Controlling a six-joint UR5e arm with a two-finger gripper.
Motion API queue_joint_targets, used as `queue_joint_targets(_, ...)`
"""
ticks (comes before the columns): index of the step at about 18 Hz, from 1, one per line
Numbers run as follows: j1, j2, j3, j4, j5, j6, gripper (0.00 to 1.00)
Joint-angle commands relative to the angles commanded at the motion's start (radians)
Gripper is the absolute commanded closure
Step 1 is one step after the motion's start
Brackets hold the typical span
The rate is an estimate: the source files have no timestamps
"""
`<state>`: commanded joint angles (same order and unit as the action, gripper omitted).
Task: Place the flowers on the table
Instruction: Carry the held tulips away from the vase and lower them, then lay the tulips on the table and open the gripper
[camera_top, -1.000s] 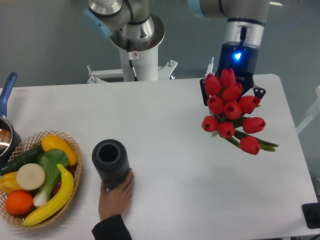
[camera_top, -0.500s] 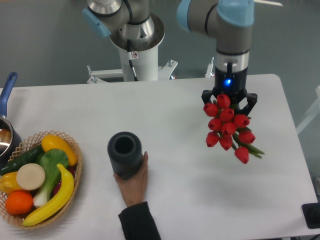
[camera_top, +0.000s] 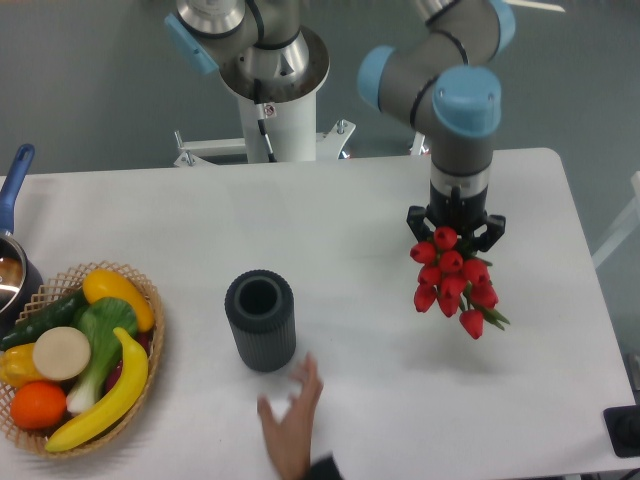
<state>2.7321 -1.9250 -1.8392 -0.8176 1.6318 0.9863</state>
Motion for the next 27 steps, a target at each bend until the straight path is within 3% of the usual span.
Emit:
queue_joint_targets(8, -0.045, -0.083, 0.024, 0.003, 0.016, 0.000, 0.53)
queue_joint_targets(9, -0.043, -0.083, 0.029, 0.005, 0.010, 0.002, 0.46)
queue_joint_targets(10, -0.043, -0.083, 0.038, 0.006, 0.008, 0.002, 0.31)
queue_joint_targets(12, -0.045, -0.084, 0.055, 0.005, -0.001, 0.000, 0.24)
queue_joint_targets(15, -0.038, -0.072, 0.064, 0.014, -0.026, 0.002, 0.00)
queue_joint_targets(21, -0.028, 0.014, 0.136, 0.014, -0.072, -0.066, 0.00)
queue_joint_targets(25, 0.015, 0.079, 0.167, 0.003, -0.287, -0.061, 0.00)
queue_joint_targets(27, 0.038, 0.110, 0.169, -0.001, -0.335, -0.043, 0.00)
